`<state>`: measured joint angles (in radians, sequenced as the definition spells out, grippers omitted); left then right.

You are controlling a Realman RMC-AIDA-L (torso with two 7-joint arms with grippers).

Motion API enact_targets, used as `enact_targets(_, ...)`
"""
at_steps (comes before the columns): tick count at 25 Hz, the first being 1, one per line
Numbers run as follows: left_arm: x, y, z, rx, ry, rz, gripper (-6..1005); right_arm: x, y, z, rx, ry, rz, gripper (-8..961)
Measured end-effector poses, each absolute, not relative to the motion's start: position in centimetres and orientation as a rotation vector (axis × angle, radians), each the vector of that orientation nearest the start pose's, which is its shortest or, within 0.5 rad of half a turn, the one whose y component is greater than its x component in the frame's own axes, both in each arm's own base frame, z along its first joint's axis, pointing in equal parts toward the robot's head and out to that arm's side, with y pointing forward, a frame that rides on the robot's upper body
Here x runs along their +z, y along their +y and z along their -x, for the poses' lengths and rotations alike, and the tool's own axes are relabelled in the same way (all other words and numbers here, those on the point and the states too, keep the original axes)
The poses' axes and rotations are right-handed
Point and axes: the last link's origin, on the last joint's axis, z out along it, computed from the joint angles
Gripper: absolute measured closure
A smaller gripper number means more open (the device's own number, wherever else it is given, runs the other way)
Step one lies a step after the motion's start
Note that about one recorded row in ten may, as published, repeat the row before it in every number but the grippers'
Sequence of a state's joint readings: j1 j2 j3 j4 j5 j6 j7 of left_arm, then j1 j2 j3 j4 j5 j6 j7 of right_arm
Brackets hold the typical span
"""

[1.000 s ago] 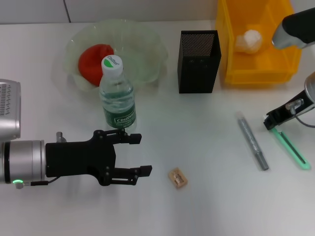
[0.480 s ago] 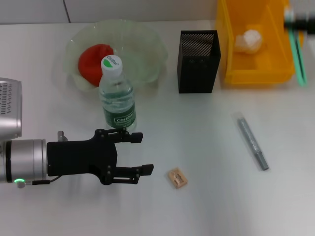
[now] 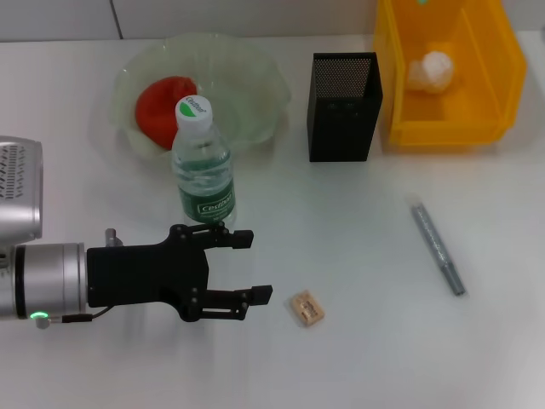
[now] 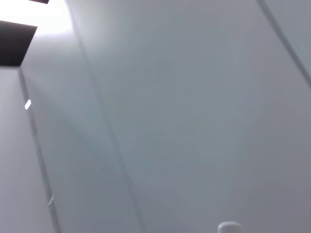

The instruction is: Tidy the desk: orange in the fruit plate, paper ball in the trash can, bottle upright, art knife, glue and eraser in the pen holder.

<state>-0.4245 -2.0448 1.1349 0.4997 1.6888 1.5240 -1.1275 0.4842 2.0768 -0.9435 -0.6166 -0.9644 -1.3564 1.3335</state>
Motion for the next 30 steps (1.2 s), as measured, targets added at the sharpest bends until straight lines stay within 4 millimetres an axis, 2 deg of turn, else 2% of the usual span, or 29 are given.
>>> enact_targets(2,-5.0,27.7,27.1,-0.751,-0.450,2.909,172,4.0,38.4,-22.1,1.427,0.612,1.951,691)
enact_targets(3,-5.1,27.7,26.9,-0.760,-0.450,2.911,172,1.6,38.6,-22.1,1.356,0.585,1.964,687)
enact_targets(4,-5.1,27.7,26.9,-0.760,-0.450,2.911,172,1.6,38.6,-22.1,1.356,0.585,1.964,683)
enact_targets(7,-5.2,27.6,26.7,-0.769,-0.446,2.915,172,-0.6,38.7,-21.8,1.296,0.572,1.981,670)
enact_targets(13,-5.3,27.7,26.6,-0.773,-0.444,2.914,172,-2.0,38.5,-22.6,1.220,0.607,1.990,645)
enact_targets(27,-5.5,27.7,26.4,-0.773,-0.435,2.923,173,-2.5,37.4,-22.6,1.244,0.574,2.017,587)
enact_targets(30,-5.5,27.7,26.4,-0.773,-0.435,2.925,173,-2.5,37.3,-22.6,1.245,0.577,2.015,497)
